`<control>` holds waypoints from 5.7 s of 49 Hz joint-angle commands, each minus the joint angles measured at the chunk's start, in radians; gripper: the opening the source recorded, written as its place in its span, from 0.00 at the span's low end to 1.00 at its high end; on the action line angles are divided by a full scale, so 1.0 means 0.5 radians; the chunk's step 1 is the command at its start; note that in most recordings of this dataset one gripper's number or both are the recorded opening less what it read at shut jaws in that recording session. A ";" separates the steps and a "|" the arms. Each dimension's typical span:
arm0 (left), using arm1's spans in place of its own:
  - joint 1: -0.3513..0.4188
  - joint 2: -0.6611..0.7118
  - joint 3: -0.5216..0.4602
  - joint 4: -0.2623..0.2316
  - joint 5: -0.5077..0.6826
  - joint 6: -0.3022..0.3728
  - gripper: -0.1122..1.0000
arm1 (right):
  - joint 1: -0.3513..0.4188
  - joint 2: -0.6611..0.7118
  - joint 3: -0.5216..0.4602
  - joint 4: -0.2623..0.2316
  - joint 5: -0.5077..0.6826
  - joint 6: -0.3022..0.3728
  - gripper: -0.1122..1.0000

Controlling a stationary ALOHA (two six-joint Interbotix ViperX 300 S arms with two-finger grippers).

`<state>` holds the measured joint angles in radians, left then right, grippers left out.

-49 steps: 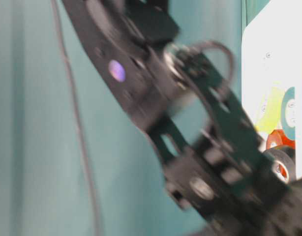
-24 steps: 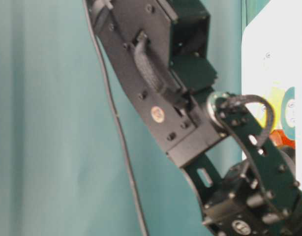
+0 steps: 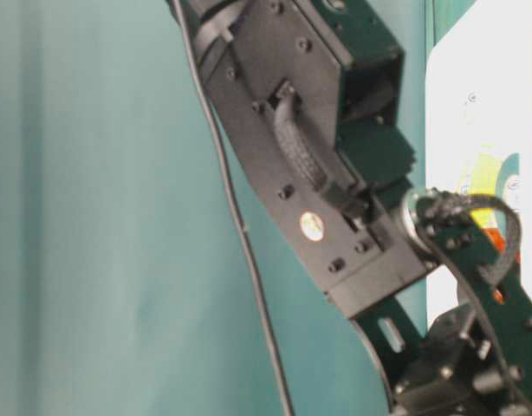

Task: Put the tape into the white case with the right arm.
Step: 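Move the right gripper to the blue tape roll and grasp it, then lift the blue roll and carry it over the tray, then lower the blue roll into the tray's front-right and release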

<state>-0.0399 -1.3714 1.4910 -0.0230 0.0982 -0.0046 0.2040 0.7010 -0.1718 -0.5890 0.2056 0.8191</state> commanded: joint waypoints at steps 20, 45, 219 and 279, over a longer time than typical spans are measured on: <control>0.006 0.015 -0.021 -0.003 -0.021 -0.003 0.10 | 0.003 -0.055 -0.043 -0.034 0.009 -0.031 0.13; 0.006 0.015 -0.021 -0.003 -0.021 -0.003 0.10 | 0.006 -0.334 0.006 -0.166 0.252 -0.095 0.12; 0.006 0.015 -0.021 -0.003 -0.021 -0.003 0.10 | -0.736 -1.746 1.893 -0.377 0.138 -0.074 0.17; 0.012 0.015 -0.021 -0.003 -0.021 -0.003 0.10 | -0.733 -3.304 2.973 -0.368 -0.153 -0.058 0.73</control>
<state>-0.0383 -1.3714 1.4910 -0.0230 0.0982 -0.0061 -0.1626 -0.8958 1.2977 -0.7747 0.1365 0.7900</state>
